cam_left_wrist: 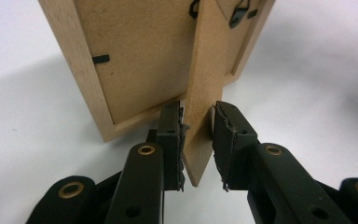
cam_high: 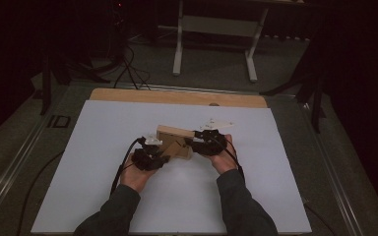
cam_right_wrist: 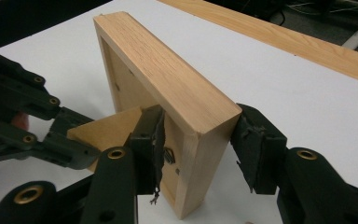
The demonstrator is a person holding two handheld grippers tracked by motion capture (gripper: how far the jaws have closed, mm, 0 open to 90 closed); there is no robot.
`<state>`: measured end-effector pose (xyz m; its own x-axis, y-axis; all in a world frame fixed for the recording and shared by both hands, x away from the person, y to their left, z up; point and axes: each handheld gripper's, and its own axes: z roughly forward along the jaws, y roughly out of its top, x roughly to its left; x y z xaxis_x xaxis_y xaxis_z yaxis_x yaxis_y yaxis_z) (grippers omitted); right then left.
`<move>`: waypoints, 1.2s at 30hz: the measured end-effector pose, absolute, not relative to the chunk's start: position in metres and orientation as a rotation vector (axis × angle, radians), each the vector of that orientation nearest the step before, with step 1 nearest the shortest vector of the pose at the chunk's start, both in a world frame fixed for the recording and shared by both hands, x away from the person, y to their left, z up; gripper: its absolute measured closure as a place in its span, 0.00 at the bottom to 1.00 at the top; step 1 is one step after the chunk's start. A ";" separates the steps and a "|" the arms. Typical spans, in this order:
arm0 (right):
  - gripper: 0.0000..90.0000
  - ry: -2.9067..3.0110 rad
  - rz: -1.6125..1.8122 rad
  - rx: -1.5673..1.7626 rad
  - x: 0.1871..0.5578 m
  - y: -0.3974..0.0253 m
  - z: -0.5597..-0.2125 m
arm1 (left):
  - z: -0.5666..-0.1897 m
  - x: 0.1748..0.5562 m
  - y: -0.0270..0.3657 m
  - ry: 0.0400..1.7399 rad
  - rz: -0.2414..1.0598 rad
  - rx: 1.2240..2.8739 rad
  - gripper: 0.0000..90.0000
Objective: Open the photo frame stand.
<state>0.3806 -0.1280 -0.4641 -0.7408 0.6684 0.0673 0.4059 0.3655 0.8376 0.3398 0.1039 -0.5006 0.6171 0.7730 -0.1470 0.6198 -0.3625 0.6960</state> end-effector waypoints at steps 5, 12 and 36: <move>0.60 2.343 1.286 0.936 0.382 -0.125 -0.463 | -0.504 0.345 0.104 1.113 0.267 2.088 0.81; 0.59 2.344 1.281 0.937 0.384 -0.121 -0.464 | -0.507 0.347 0.104 1.117 0.286 2.090 0.81; 0.56 2.387 1.287 0.897 0.372 -0.119 -0.468 | -0.512 0.340 0.108 1.087 0.265 2.123 0.73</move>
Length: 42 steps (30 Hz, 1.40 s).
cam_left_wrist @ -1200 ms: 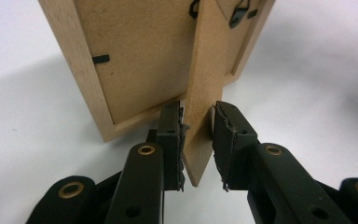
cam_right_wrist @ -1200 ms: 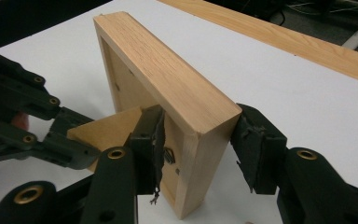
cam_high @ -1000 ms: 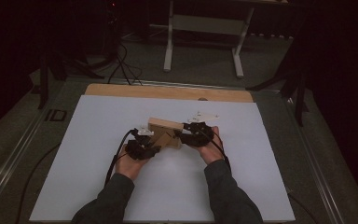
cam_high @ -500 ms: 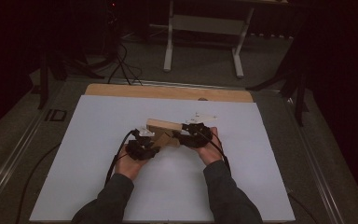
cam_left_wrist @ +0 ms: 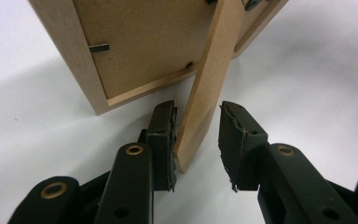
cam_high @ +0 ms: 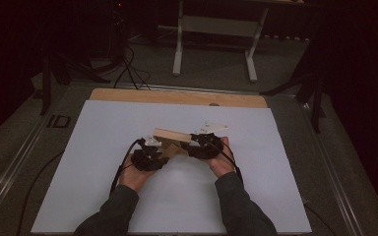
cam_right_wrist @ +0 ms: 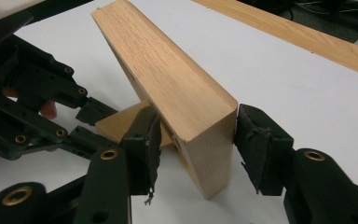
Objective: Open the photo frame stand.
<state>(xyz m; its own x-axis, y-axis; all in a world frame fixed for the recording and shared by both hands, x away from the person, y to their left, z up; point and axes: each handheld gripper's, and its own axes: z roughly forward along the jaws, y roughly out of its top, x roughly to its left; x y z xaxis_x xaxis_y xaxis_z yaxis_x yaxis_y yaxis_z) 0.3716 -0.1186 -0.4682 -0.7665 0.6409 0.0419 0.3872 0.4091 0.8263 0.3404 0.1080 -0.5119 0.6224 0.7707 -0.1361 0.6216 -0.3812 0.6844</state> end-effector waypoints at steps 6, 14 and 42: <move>0.53 2.391 1.295 0.894 0.368 -0.118 -0.469 | -0.512 0.339 0.110 1.089 0.242 2.111 0.73; 0.50 2.398 1.306 0.887 0.365 -0.117 -0.469 | -0.513 0.337 0.112 1.089 0.230 2.108 0.72; 0.44 2.406 1.300 0.856 0.347 -0.111 -0.475 | -0.517 0.324 0.117 1.082 0.234 2.113 0.71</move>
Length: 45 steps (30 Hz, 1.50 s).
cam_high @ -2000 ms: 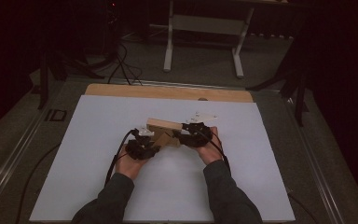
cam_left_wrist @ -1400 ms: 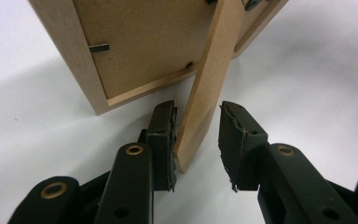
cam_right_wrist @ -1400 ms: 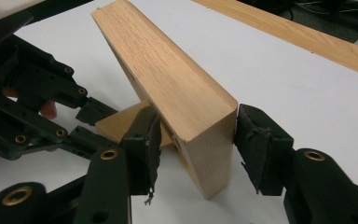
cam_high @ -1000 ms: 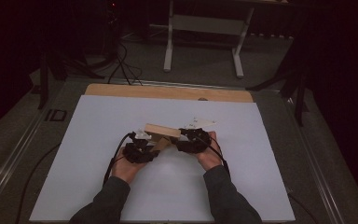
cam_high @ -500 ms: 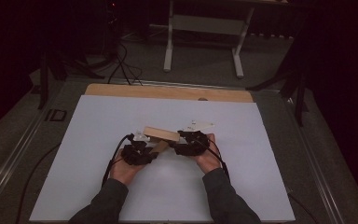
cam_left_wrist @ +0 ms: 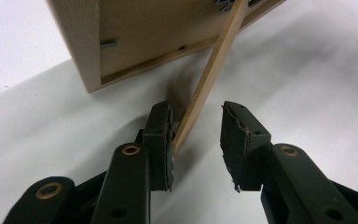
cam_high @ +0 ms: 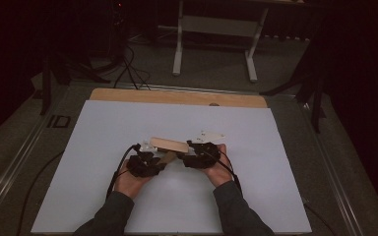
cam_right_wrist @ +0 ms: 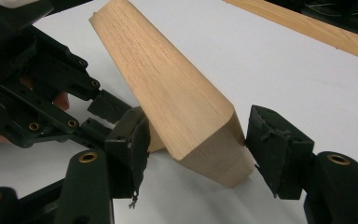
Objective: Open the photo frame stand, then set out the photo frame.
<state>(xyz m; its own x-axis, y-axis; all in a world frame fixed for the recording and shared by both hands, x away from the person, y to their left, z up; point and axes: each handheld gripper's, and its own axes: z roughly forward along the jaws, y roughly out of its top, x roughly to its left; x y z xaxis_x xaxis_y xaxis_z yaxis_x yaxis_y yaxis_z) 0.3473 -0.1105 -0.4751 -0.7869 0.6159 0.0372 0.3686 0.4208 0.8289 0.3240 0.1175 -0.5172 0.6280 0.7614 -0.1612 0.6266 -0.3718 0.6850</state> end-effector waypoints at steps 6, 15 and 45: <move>0.44 2.409 1.296 0.857 0.347 -0.112 -0.476 | -0.517 0.322 0.118 1.077 0.241 2.124 0.69; 0.37 2.391 1.275 0.866 0.345 -0.110 -0.478 | -0.515 0.321 0.124 1.092 0.260 2.106 0.63; 0.33 2.379 1.286 0.911 0.335 -0.135 -0.479 | -0.499 0.309 0.139 1.091 0.289 2.046 0.61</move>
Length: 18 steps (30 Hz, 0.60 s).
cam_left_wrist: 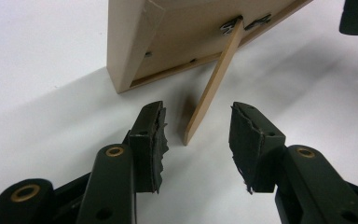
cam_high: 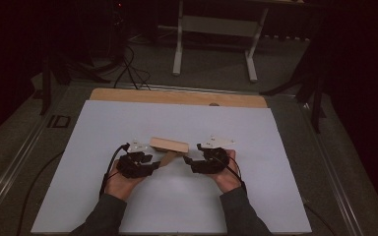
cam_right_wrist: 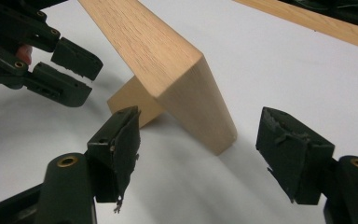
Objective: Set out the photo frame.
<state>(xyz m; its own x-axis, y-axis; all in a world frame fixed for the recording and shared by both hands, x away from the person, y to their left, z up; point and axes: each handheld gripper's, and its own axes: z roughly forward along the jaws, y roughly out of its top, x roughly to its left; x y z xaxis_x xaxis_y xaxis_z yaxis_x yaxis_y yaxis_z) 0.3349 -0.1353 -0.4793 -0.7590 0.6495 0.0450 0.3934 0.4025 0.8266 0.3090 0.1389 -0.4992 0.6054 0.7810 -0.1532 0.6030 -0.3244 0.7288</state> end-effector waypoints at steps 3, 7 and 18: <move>0.32 2.394 1.277 0.908 0.335 -0.139 -0.480 | -0.498 0.309 0.140 1.092 0.297 2.041 0.62; 0.33 2.414 1.261 0.896 0.335 -0.143 -0.479 | -0.494 0.307 0.141 1.088 0.327 2.032 0.62; 0.35 2.405 1.263 0.941 0.340 -0.152 -0.480 | -0.491 0.306 0.141 1.079 0.344 2.025 0.70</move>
